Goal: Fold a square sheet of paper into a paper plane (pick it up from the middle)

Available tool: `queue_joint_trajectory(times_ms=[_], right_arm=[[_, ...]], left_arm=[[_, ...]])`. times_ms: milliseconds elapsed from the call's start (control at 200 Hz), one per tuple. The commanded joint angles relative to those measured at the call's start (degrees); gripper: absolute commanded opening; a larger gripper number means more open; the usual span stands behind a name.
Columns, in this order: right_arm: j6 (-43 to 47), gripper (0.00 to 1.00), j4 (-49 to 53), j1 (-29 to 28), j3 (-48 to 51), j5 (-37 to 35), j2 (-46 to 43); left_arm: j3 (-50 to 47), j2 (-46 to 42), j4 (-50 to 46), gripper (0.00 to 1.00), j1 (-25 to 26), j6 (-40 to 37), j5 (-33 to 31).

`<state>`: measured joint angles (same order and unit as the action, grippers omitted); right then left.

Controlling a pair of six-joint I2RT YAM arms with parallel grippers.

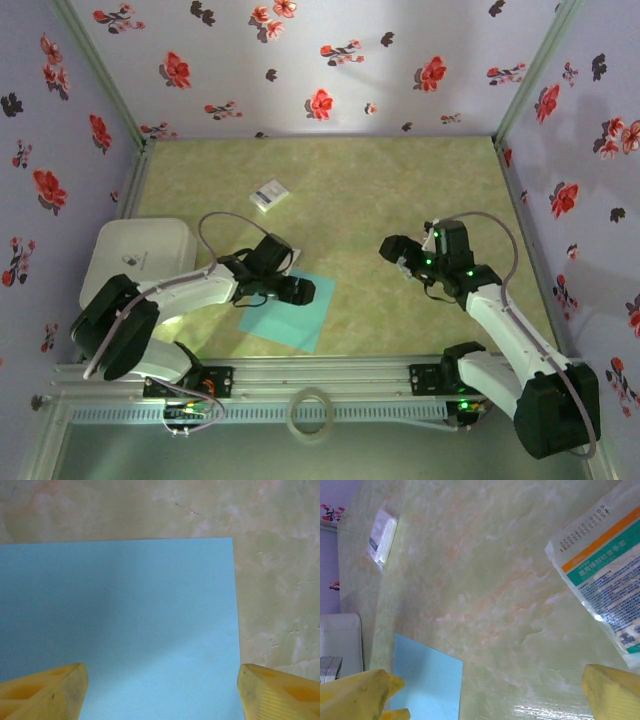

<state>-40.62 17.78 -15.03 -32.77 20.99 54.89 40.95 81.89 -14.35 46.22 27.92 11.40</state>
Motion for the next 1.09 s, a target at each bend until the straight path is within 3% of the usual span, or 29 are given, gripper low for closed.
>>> queue_joint_trajectory(times_ms=[0,150,405,785,900,1090], right_arm=[[-0.7,0.99,1.4,-0.5,0.6,-1.3,-0.2],[-1.0,0.99,1.2,-0.5,0.8,-1.5,-0.1],[-1.1,0.99,0.8,-0.5,1.2,-1.7,0.5],[-0.8,0.99,3.6,-0.5,0.4,-4.4,0.2],[-1.1,0.99,5.2,-0.5,0.0,-6.1,0.0],[-3.8,0.99,12.7,-0.4,-2.5,-5.8,-2.5]], left_arm=[[0.8,0.9,-2.1,0.79,0.7,-0.9,0.1],[-0.1,2.4,0.1,0.79,0.7,0.0,2.0],[-0.1,6.2,2.6,0.79,0.7,4.1,-1.0],[4.5,15.6,8.4,0.78,0.9,16.1,-4.9],[7.9,16.1,6.3,0.79,2.0,17.6,-7.1],[14.0,10.7,-5.2,0.82,4.6,17.8,-15.6]])
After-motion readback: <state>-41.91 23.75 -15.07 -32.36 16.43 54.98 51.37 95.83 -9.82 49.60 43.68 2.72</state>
